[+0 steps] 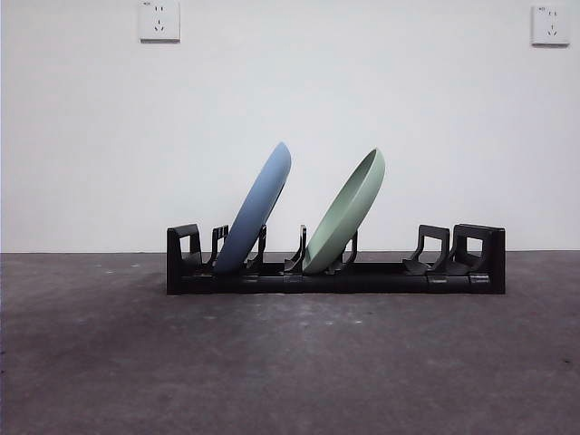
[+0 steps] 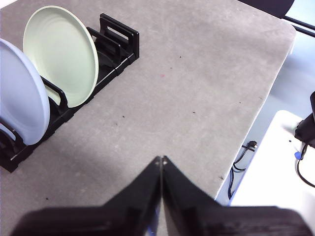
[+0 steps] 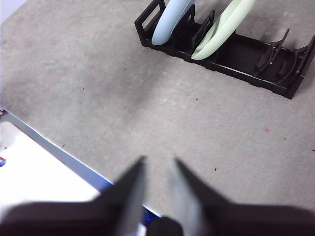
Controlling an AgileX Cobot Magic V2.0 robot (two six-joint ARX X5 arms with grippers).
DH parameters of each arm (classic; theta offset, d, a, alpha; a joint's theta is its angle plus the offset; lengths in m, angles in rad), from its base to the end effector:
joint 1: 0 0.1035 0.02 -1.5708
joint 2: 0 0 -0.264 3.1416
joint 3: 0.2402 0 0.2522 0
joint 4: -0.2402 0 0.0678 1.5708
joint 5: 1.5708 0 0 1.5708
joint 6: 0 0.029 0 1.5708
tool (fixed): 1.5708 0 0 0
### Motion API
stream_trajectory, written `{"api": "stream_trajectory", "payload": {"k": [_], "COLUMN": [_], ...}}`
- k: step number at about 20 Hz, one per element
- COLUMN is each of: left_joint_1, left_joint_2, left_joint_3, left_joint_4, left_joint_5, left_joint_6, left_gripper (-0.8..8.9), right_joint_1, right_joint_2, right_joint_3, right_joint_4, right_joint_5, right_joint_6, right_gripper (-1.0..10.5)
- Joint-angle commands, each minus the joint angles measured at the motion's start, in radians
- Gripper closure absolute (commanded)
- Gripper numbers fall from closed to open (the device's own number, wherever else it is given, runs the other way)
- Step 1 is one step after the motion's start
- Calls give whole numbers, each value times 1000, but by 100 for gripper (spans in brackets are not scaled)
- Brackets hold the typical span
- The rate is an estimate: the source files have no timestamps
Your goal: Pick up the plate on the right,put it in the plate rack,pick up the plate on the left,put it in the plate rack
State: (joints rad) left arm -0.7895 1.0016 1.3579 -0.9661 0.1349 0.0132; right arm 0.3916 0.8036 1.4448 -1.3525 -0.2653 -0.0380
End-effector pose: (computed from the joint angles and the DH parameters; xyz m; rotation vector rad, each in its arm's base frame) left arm 0.1138 -0.1203 0.4123 0.2149 0.5922 -0.8989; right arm 0.0615 0.0336 0.4256 -0.0807 0.7104 0.6423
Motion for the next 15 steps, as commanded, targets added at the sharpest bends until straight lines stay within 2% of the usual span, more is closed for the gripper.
{"api": "stream_trajectory", "payload": {"k": [1,5,12,15], "left_joint_1": [-3,-3,-3,-3], "left_joint_2": [-1,-1,0,0], "left_joint_3": [-6,-6,-6,-6], "left_joint_4": [3,3,10,34], "left_joint_5": [3,-1,0,-7], "left_joint_6": [-10,-9,-10,32], "left_gripper": [817,817,817,817], "right_joint_1": [1,1,1,1], "right_joint_2": [-1,0,14,34], "right_joint_3": [-8,-8,-8,-8], "right_joint_4": [-15,-12,-8,-8], "right_joint_5": [8,18,114,164], "right_joint_6": [60,60,60,60], "right_gripper": [946,946,946,946]}}
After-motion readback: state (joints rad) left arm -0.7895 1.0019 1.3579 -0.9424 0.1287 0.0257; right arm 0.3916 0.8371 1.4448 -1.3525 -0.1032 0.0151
